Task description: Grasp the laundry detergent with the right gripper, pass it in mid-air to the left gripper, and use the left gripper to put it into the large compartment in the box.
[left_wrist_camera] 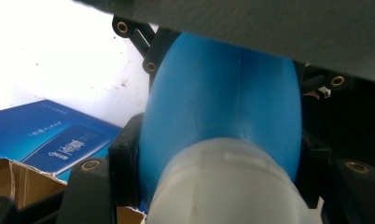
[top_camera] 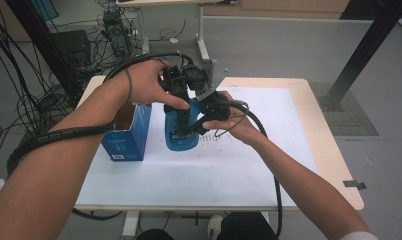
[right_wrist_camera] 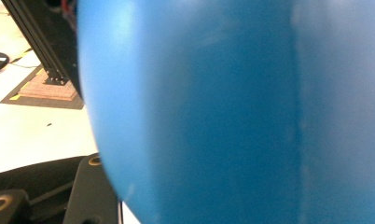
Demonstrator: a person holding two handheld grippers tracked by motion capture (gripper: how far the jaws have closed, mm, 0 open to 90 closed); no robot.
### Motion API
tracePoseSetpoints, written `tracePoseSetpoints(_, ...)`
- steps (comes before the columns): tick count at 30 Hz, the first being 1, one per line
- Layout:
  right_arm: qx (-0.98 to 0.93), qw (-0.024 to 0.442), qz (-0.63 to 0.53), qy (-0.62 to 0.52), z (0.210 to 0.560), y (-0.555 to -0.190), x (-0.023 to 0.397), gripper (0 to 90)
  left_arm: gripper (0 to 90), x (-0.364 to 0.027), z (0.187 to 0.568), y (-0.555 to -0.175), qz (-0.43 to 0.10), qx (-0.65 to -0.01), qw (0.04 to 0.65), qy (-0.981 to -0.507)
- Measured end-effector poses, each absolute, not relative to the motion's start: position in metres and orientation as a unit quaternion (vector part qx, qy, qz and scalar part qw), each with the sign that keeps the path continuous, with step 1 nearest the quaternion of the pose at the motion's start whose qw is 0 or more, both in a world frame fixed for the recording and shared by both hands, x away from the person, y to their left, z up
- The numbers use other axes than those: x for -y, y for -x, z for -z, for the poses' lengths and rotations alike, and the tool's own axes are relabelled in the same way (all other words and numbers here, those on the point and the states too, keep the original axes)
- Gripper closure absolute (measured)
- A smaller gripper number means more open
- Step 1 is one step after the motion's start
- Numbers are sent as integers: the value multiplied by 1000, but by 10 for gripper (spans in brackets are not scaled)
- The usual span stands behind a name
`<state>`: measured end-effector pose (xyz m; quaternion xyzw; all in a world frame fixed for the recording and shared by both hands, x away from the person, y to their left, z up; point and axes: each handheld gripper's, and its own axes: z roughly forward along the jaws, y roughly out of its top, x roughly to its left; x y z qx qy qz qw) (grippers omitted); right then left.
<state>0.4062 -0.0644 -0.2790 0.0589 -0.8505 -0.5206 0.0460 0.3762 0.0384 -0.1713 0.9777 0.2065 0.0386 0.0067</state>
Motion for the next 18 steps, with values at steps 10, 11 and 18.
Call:
tracePoseSetpoints(10,851,47,520,-54,278,-405,66,403,367,-39,168,-378,-35,-187,-12,-982)
tracePoseSetpoints(11,850,46,521,-56,278,-405,65,404,367,-38,170,-376,-39,-206,4,-978)
tracePoseSetpoints(18,849,47,523,-59,278,-404,66,403,368,-38,169,-375,-38,-204,-1,-978)
